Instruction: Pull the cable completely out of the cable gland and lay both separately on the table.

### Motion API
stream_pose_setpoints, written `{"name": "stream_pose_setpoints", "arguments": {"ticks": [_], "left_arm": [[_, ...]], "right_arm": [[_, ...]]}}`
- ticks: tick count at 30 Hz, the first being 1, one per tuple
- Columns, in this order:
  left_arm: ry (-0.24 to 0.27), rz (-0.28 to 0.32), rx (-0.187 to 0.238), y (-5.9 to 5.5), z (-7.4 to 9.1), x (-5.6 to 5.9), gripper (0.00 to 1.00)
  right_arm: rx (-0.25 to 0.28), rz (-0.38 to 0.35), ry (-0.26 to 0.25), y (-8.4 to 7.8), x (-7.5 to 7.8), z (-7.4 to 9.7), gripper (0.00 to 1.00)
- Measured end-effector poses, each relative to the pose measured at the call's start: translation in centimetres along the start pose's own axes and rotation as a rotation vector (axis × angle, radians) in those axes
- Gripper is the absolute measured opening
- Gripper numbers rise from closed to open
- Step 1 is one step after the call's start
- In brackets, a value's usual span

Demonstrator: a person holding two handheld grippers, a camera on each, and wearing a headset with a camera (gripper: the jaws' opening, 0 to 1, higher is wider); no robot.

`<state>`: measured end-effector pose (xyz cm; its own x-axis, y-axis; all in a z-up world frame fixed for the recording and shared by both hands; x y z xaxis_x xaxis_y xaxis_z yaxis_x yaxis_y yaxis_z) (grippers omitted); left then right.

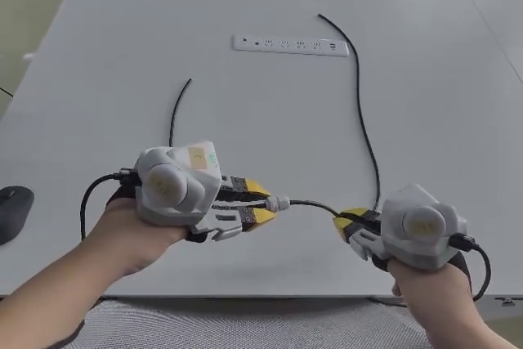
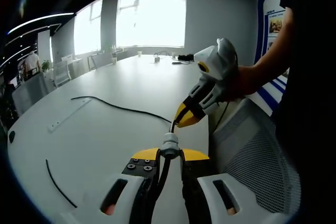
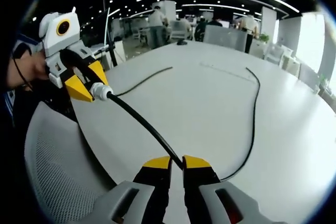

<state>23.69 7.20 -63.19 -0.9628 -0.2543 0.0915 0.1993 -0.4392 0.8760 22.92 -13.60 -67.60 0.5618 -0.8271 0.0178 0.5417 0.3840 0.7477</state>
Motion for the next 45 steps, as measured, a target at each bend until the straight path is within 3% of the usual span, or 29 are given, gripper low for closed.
{"name": "stream_pose_setpoints", "arguments": {"ticks": [4, 11, 16, 29, 45], "left_arm": [[-0.007, 0.014, -0.001, -0.2, -0.2, -0.2, 0.15], [-0.017, 0.008, -0.009, -0.4, -0.7, -0.3, 0.16], [-0.029, 0.004, -0.027, -0.4, -1.0, -0.7, 0.16], [-0.056, 0.003, -0.049, -0.6, -1.4, -0.6, 0.16], [-0.025, -0.003, -0.029, -0.3, -0.7, -1.0, 0.15]], "right_arm": [[0.038, 0.037, 0.018, 1.5, -0.8, 0.8, 0.13], [0.076, 0.271, 0.069, 4.0, -4.0, 0.3, 0.18], [0.081, 0.382, 0.077, 4.5, -5.7, -0.6, 0.16], [0.071, 0.396, 0.097, 4.7, -5.5, -1.3, 0.06], [0.062, 0.275, 0.079, 4.4, -4.1, -1.3, 0.04]]}}
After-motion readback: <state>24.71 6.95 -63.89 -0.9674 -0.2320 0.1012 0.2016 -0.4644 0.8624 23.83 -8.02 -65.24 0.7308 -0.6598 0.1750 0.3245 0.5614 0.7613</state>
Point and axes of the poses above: the centre of the closed fingertips' face, and the gripper's own axes: z roughly backward along the fingers, x roughly to its right, y roughly out of its top, the point moved 8 cm from there along z, roughly backward along the fingers, and after that the axes turned 4 degrees about -y, right-handed, at the moved point
